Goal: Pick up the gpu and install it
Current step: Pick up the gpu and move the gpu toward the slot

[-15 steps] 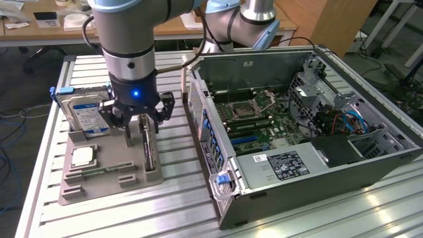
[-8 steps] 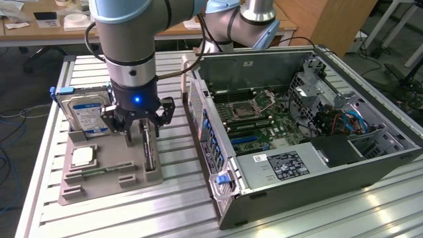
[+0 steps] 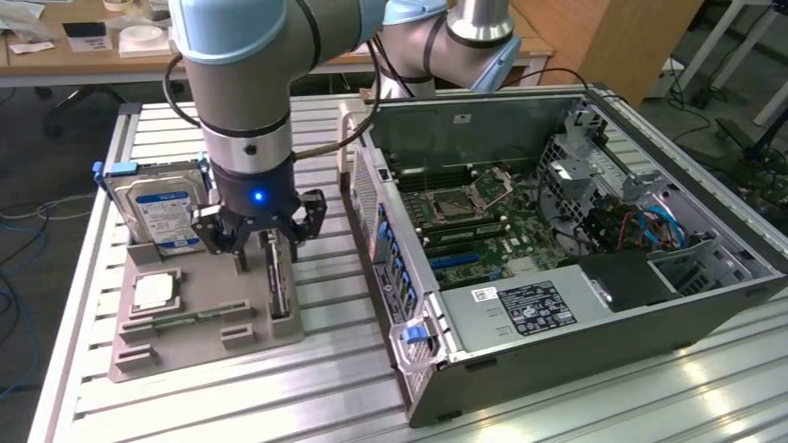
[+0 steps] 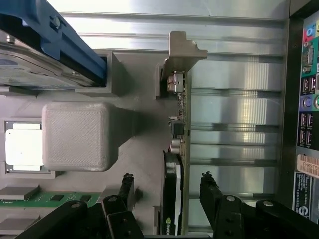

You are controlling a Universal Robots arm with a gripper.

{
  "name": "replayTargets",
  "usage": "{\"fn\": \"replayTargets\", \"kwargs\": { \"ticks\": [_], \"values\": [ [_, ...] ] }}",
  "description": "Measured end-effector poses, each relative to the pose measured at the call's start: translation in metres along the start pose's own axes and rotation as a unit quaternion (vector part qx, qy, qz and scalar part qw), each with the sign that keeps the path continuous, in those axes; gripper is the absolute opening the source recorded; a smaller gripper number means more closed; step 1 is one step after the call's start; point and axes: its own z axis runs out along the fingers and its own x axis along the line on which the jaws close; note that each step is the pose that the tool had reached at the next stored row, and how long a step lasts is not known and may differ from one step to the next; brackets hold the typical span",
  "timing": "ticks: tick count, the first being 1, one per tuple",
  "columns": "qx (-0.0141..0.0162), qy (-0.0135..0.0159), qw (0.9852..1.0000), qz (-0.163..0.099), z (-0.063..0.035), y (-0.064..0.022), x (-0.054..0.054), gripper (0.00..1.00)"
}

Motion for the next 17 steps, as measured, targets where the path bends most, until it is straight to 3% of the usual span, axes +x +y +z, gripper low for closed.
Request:
{"fn": "replayTargets", "kwargs": {
  "ticks": [11,17],
  "values": [
    [0.0,0.0,1.0,0.0,0.02,-0.0001,0.0,0.65],
    [0.0,0.0,1.0,0.0,0.0212,-0.0003,0.0,0.65]
  ]
}}
